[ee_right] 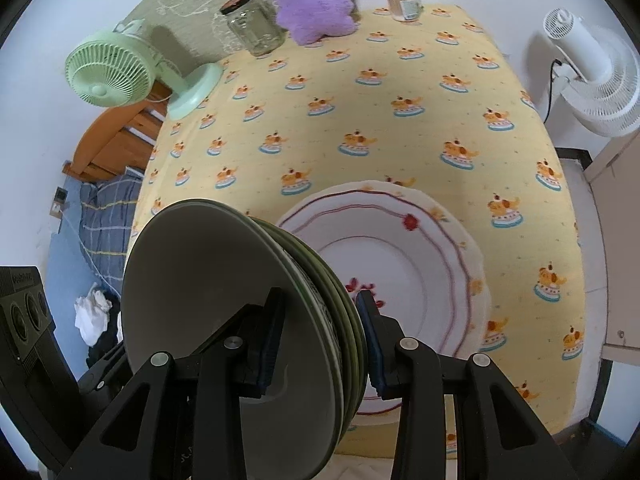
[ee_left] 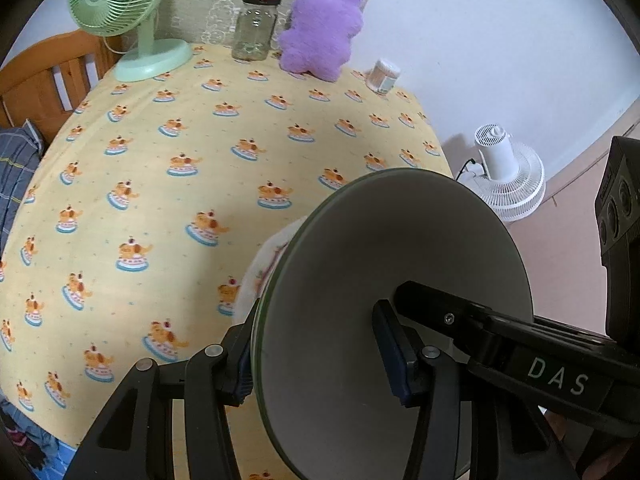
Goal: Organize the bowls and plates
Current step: 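Carry the nested bowl stack with both grippers over the floral plates, then lower the bowl stack onto the floral plates and open both grippers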
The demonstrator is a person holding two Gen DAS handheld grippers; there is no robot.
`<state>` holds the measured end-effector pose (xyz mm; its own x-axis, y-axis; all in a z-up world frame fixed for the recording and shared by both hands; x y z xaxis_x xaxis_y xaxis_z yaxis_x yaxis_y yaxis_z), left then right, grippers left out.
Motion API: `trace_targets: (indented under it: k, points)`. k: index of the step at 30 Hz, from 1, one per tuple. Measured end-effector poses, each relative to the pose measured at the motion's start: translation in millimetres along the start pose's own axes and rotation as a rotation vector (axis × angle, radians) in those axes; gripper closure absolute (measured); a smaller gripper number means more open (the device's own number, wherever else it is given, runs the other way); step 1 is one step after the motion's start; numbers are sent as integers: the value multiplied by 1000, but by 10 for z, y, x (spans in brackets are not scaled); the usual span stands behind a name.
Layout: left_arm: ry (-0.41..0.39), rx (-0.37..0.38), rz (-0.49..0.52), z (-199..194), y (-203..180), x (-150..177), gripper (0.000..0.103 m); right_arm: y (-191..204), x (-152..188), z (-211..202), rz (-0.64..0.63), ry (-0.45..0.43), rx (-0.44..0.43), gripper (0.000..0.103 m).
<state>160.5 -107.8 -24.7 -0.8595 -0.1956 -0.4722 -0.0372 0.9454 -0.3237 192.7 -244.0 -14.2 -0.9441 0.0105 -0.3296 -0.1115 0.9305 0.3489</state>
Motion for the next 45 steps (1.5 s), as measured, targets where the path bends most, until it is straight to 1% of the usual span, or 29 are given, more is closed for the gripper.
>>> trace_targets:
  k: [6, 15, 25, 33, 42, 45]
  points:
    - [28, 6, -5, 162, -135, 33, 51, -224, -12, 42, 27, 21, 12, 62]
    - [77, 8, -15, 353, -221, 82, 51, -423, -17, 147, 51, 63, 26, 62]
    - [113, -3, -37, 510, -166, -11, 51, -454, -129, 307, 62, 102, 26, 62]
    - [106, 10, -46, 554, -167, -60, 52, -443, -215, 326, 45, 85, 44, 62]
    - [115, 12, -43, 554, -191, -34, 51, -461, -190, 294, 44, 81, 48, 62]
    - [112, 13, -44, 558, -185, -35, 51, -459, -181, 264, 45, 61, 53, 62]
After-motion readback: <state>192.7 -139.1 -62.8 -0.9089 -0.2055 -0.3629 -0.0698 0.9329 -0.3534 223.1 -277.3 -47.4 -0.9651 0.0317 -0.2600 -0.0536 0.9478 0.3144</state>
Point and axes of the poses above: each gripper's, at about its wrist camera, not at the fingertips, and z roughly the way its jaws point, y to its left, x to its underside, the point moved 2 cm from there along z, roughly the way its jaws point, and after that the axes turned 5 degrees about -y, right-handed, at the moved point
